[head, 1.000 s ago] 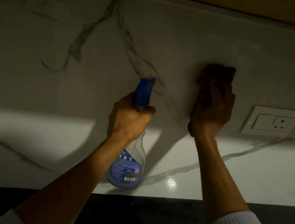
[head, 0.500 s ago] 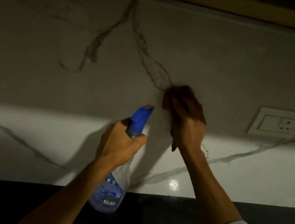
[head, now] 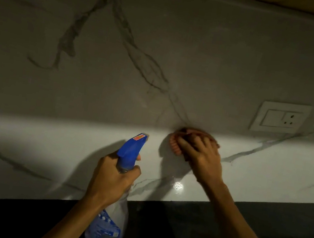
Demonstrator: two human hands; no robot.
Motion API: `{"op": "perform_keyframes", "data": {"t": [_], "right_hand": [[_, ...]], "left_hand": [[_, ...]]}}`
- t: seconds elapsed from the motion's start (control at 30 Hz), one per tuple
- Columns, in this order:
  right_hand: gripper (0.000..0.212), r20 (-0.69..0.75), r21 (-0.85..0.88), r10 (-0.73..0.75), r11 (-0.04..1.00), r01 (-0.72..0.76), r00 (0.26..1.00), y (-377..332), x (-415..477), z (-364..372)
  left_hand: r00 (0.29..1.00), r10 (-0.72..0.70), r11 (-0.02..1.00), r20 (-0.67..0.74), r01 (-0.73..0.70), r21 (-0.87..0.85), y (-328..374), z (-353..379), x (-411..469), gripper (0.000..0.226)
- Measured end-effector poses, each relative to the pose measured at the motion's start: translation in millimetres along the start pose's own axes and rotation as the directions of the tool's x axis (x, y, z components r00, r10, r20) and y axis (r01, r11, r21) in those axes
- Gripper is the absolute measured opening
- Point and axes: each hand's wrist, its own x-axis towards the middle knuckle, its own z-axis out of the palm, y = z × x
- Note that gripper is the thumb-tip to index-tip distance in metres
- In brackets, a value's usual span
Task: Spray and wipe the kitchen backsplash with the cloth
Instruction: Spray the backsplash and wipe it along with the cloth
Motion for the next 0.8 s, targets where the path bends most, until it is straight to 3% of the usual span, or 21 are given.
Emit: {"op": "perform_keyframes", "data": {"t": [0.03,0.1,0.2,0.27,0.37,0.47,0.57,0.67,0.73,0.8], "right_hand": [[0.059,-0.075,0.087,0.136,0.988,-0.129,0.988,10.1,1.0,-5.5],[0.055,-0.22,0.276,0.409,0.897,-0.346,0.885,21.5,11.8,-17.0],[0.051,-0.316,0.448,0.623,0.763,-0.466,0.715,14.0,36.5,-19.2],[0.049,-0.387,0.451,0.607,0.781,-0.432,0.694,-7.2,48.2,-12.7],[0.036,-0.469,0.261,0.377,0.923,-0.282,0.798,-44.4,50.4,7.2],[0.044,-0.269,0.052,0.035,0.998,-0.021,0.962,-64.6,20.7,38.9],[0.068,0.108,0.002,-0.141,0.99,0.142,0.984,-62.7,-29.7,60.7],[0.073,0.242,0.034,-0.043,0.999,0.036,0.969,-49.0,-70.9,70.4],[0.068,0.228,0.093,0.123,0.985,-0.147,0.966,-41.4,-95.4,74.8],[0.059,0.239,0.182,0.35,0.9,-0.396,0.906,-40.8,-117.8,80.5]], "left_hand": [[1.0,-0.006,1.0,0.005,0.006,0.019,-4.1,-0.7,-0.3,0.02],[1.0,-0.025,0.998,-0.005,0.025,0.049,-9.0,-1.0,-1.0,0.012],[0.996,-0.056,0.993,-0.069,0.062,0.096,-16.8,0.3,-0.4,0.031],[0.994,-0.082,0.991,-0.069,0.088,0.096,-20.8,1.1,-0.9,0.03],[0.991,-0.135,0.988,-0.021,0.136,0.075,-29.5,1.6,-2.0,0.026],[0.983,-0.185,0.978,-0.008,0.185,0.097,-39.1,1.0,-6.1,0.025],[0.978,-0.207,0.966,-0.014,0.206,0.154,-46.6,-1.1,-10.4,0.025],[0.98,-0.201,0.96,0.012,0.194,0.202,-49.2,-8.5,-13.1,0.027],[0.974,-0.209,0.956,0.086,0.185,0.226,-47.6,-13.0,-16.1,0.025],[0.966,-0.222,0.948,0.13,0.183,0.259,-48.8,-15.4,-19.6,0.02]]}}
